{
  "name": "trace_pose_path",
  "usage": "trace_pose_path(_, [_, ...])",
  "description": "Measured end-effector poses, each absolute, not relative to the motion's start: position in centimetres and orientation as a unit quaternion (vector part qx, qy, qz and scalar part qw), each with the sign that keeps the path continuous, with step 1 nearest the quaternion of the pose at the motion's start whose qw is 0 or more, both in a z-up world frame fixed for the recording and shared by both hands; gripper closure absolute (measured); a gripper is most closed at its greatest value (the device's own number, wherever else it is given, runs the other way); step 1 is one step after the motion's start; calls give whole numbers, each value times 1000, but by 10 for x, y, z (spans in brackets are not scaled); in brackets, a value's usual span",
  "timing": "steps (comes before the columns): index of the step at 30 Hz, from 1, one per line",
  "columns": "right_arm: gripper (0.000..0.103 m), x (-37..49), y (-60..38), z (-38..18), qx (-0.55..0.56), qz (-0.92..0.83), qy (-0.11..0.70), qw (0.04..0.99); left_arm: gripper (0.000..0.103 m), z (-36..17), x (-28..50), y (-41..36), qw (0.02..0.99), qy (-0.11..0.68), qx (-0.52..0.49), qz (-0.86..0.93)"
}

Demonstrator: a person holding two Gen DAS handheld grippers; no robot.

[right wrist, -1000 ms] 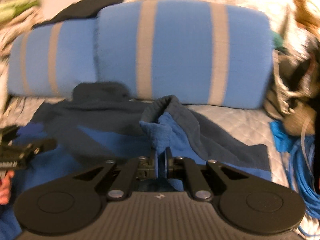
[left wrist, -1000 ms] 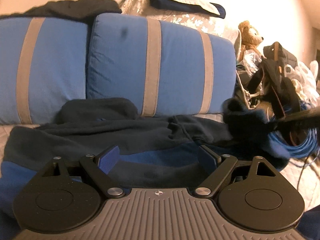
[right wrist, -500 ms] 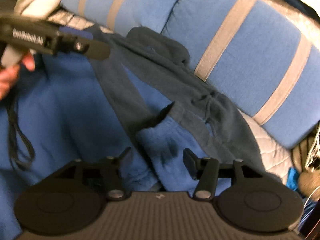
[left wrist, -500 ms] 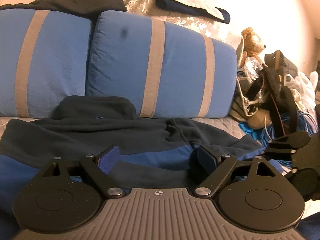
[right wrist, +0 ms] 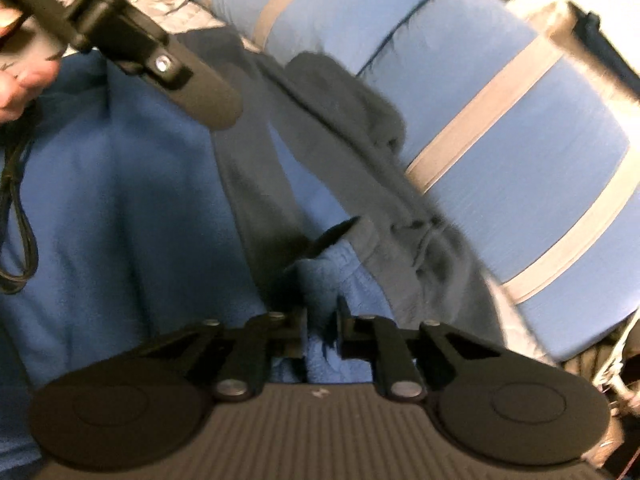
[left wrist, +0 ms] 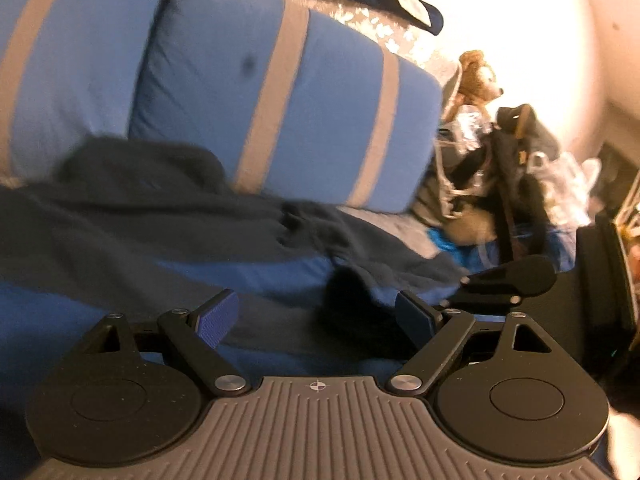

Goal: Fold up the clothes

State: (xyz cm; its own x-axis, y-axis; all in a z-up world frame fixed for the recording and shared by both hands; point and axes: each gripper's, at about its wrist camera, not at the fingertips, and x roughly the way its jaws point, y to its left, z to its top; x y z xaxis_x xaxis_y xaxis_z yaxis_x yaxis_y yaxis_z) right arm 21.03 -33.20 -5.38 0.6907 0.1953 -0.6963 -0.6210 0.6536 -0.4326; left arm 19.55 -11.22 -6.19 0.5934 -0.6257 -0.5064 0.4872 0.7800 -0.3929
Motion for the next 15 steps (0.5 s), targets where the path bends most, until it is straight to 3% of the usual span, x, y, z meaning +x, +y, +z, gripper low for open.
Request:
trace_pose_path(6, [91, 179, -333, -47, -388, 210, 233, 867, 17, -57, 215, -109, 821, 386, -238, -347])
trace_pose_path(15, [91, 171, -337, -30, -357, 186, 190, 895, 17, -67, 246, -148, 723, 496, -342, -338])
